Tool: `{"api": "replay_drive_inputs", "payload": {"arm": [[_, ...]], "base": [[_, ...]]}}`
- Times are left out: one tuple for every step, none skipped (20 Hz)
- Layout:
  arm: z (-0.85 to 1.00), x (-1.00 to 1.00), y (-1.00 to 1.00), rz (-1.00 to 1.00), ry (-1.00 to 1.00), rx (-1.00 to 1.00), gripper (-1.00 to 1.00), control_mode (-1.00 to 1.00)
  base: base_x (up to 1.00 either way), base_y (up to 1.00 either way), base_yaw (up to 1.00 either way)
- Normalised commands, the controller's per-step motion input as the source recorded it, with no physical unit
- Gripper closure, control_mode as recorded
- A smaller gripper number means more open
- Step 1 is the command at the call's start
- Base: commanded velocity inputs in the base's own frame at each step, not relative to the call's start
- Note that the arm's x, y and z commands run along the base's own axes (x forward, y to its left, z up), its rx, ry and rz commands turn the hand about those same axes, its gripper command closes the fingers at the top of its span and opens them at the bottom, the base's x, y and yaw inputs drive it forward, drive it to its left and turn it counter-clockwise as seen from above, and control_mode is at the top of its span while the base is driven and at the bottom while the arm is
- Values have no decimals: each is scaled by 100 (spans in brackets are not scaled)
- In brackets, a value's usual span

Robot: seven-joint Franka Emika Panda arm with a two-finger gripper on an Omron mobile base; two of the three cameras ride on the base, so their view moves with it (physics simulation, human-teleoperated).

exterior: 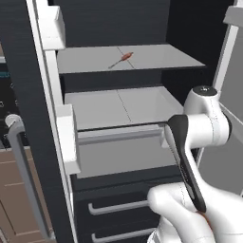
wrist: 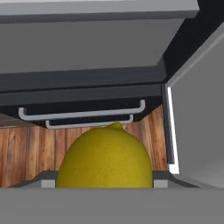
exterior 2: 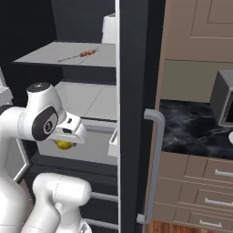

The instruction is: Pick lemon from the fridge and place it on the plate on the counter.

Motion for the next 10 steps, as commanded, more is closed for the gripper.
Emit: {"api": "replay_drive_inputs", "payload": {"arm": [[0, 0, 0, 0, 0, 0, 100, 100], [0, 0, 0, 0, 0, 0, 100, 100], [0, 0, 0, 0, 0, 0, 100, 100], [0, 0, 0, 0, 0, 0, 100, 100], [0, 0, 0, 0, 0, 0, 100, 100], [0, 0, 0, 0, 0, 0, 100, 100], [0, 0, 0, 0, 0, 0, 100, 100], [0, 0, 0, 0, 0, 0, 100, 100], [0, 0, 0, 0, 0, 0, 100, 100], [0, 0, 0, 0, 0, 0, 100, 100]], "base": [[-76, 0, -2], [-80, 0, -3], [-80, 0, -4], [-81, 0, -4], [-77, 0, -3], [-72, 0, -3], [-67, 0, -3], [-64, 0, -4], [-64, 0, -4], [-74, 0, -5]]}}
